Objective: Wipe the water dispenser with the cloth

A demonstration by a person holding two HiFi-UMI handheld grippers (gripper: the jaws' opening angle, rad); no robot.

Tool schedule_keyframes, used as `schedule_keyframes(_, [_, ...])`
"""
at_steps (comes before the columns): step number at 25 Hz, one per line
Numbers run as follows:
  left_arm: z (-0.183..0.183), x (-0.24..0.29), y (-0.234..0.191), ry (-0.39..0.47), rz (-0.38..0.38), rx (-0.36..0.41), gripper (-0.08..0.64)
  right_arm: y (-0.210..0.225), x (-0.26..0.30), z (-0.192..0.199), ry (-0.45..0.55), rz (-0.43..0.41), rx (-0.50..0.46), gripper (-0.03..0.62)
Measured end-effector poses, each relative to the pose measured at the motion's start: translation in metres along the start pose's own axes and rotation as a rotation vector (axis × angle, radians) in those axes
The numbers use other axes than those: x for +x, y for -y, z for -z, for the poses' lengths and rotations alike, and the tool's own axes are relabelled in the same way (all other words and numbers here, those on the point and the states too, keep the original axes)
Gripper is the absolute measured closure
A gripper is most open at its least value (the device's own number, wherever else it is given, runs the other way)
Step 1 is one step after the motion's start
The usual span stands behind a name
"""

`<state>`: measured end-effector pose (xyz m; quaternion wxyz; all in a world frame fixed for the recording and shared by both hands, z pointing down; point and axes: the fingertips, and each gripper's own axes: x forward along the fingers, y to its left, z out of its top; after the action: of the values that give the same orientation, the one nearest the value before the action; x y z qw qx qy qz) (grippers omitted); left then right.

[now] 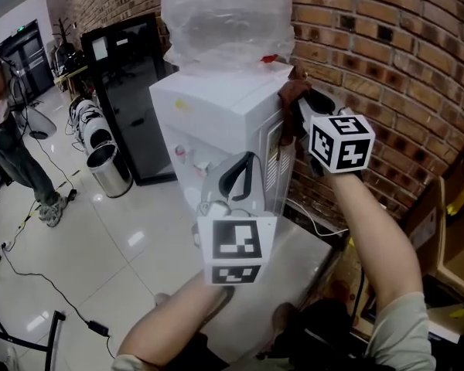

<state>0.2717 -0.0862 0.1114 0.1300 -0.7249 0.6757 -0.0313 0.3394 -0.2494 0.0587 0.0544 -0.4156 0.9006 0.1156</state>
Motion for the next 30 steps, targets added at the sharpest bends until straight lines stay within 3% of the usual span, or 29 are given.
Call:
schedule_keyframes(11, [0.090,-0.005,0.019,-0.142,0.026,-0.050,0.560,-0.020,-0.015,0.112,-0.169,-0.016,0.010,0.520])
schedule_keyframes(21, [0.184,-0.013,0.036,-0.272,0.045,-0.059,0.560,-0.030,-0.027,0.198,-0.261,-0.007,0.080,0.520])
schedule_keyframes(30, [0.276,-0.022,0.065,-0.390,0.063,-0.086,0.560,-0.035,-0.044,0.305,-0.404,0.026,0.162,0.520])
